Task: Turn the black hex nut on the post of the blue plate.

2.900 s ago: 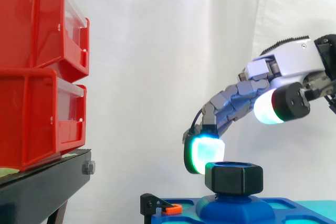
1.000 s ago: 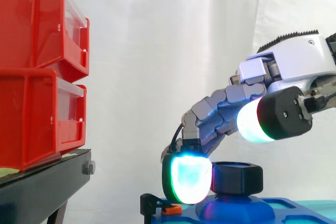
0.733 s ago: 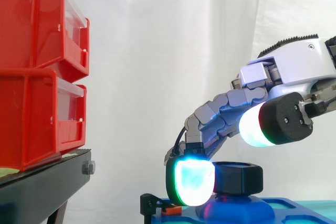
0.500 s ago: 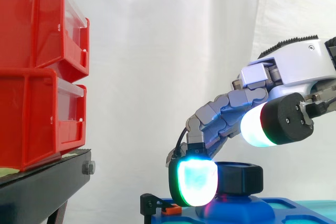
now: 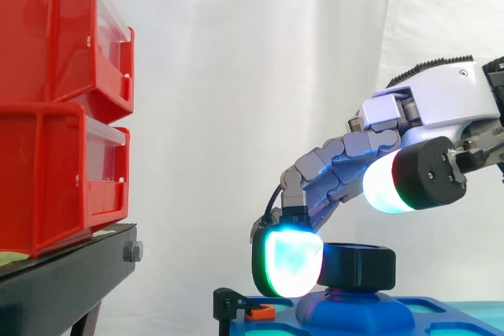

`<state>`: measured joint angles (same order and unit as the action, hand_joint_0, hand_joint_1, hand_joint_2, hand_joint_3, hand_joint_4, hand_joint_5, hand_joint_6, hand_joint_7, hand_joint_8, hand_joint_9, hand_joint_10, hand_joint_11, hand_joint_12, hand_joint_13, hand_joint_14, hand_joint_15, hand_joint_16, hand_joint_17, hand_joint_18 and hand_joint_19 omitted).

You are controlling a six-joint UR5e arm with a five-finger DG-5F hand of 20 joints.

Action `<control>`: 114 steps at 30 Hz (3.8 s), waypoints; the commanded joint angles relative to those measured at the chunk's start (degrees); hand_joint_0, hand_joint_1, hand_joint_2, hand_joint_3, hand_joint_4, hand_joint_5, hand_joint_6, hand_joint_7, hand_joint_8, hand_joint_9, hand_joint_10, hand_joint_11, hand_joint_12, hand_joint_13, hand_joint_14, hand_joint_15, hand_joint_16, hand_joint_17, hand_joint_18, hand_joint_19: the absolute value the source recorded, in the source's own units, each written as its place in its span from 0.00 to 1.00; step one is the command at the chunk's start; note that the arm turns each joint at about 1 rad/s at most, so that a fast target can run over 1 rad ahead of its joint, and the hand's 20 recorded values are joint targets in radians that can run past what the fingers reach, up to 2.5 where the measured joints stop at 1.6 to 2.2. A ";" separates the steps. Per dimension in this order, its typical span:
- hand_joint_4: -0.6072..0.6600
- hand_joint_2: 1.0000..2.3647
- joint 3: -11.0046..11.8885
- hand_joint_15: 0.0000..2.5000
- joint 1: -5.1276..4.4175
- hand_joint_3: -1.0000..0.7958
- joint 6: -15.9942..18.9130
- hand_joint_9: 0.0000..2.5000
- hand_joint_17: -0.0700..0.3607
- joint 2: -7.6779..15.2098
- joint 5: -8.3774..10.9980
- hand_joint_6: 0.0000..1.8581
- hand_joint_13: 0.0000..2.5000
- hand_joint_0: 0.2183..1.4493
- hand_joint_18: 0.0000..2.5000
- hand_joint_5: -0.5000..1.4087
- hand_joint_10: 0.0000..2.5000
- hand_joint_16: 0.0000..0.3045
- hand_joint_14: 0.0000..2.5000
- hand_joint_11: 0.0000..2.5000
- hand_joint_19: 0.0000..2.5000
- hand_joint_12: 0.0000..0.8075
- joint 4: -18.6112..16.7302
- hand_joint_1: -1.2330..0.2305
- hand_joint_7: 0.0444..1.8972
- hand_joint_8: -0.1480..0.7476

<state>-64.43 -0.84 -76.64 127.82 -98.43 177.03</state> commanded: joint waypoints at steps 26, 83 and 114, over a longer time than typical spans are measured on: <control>0.73 0.00 -0.09 0.02 4.27 0.28 -1.32 0.16 0.45 0.06 -5.90 0.27 0.13 0.21 0.14 0.19 0.00 0.18 0.00 0.00 0.15 0.45 -0.19 0.69 0.52 0.47; 0.73 0.00 -0.61 0.02 -3.29 0.28 1.58 0.16 0.44 -0.03 3.42 0.27 0.14 0.21 0.15 0.18 0.00 0.18 0.00 0.00 0.16 0.45 -3.45 0.69 0.50 0.47; 0.73 0.00 -0.53 0.02 -0.83 0.28 1.84 0.17 0.44 -0.03 -0.54 0.27 0.14 0.21 0.15 0.19 0.00 0.18 0.00 0.00 0.16 0.45 -2.48 0.69 0.52 0.47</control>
<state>-64.94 -1.96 -74.80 127.79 -98.66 174.72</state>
